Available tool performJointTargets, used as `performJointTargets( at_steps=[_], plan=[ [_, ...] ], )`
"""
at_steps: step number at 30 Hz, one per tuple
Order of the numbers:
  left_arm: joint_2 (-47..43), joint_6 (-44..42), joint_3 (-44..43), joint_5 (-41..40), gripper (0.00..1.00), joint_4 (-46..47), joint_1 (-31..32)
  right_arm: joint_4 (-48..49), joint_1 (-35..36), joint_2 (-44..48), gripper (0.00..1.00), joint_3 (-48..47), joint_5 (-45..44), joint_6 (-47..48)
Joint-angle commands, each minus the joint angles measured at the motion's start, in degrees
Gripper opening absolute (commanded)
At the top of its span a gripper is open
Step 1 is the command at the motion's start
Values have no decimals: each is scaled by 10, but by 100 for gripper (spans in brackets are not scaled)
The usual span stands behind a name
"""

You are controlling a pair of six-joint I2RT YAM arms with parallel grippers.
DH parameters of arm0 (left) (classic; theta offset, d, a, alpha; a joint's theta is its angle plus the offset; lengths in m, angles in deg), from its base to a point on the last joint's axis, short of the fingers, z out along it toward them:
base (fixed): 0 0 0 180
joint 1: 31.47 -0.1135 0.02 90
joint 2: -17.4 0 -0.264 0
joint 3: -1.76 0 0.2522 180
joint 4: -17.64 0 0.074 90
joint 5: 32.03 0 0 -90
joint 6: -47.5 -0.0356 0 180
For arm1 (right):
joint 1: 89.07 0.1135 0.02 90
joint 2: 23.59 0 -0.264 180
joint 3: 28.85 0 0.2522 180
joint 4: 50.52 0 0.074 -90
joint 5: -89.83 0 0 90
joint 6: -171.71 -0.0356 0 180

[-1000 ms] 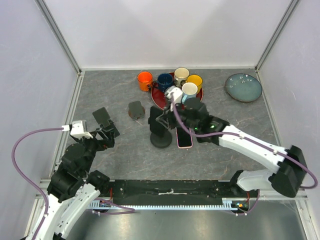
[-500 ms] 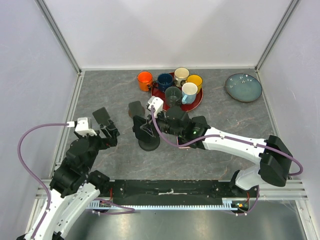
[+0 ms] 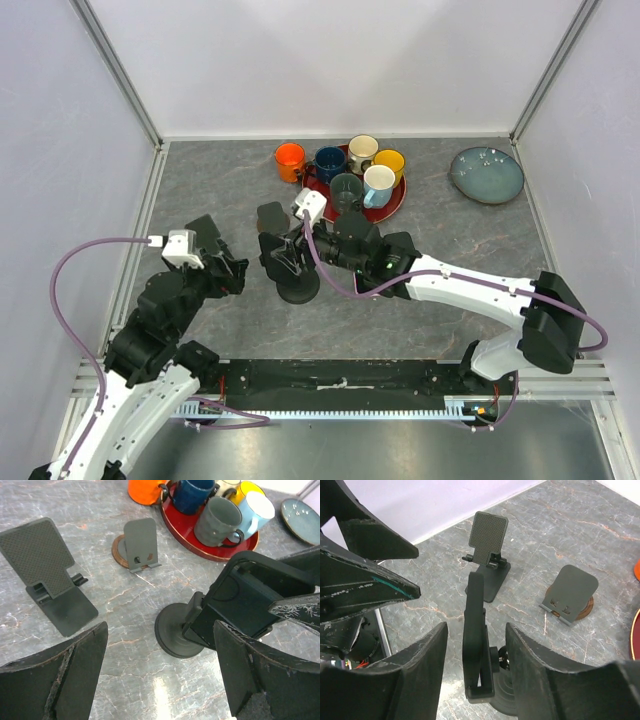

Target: Remove the phone from the phone stand

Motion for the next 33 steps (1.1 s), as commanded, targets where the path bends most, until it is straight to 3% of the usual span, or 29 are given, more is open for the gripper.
performJointTargets(
  at_steps=[1,9,15,21,28,33],
  plan=[
    [27,5,-6,55,92,26,-5,12,3,36,61,-23,-3,-4],
    [122,61,-66,190,93,40,-3,-31,3,109,78,-11,-68,-4],
    [141,71,-115,185,93,41,2,-58,-25,184,92,31,-136,-9],
    [163,52,-124,206,94,56,11,-48,-85,225,98,112,-118,-20],
    [179,46,-124,86,94,62,78,90,-119,242,98,268,-50,-45],
    [227,80,-149,-12,94,50,171,123,-119,213,98,299,-42,-42]
  ],
)
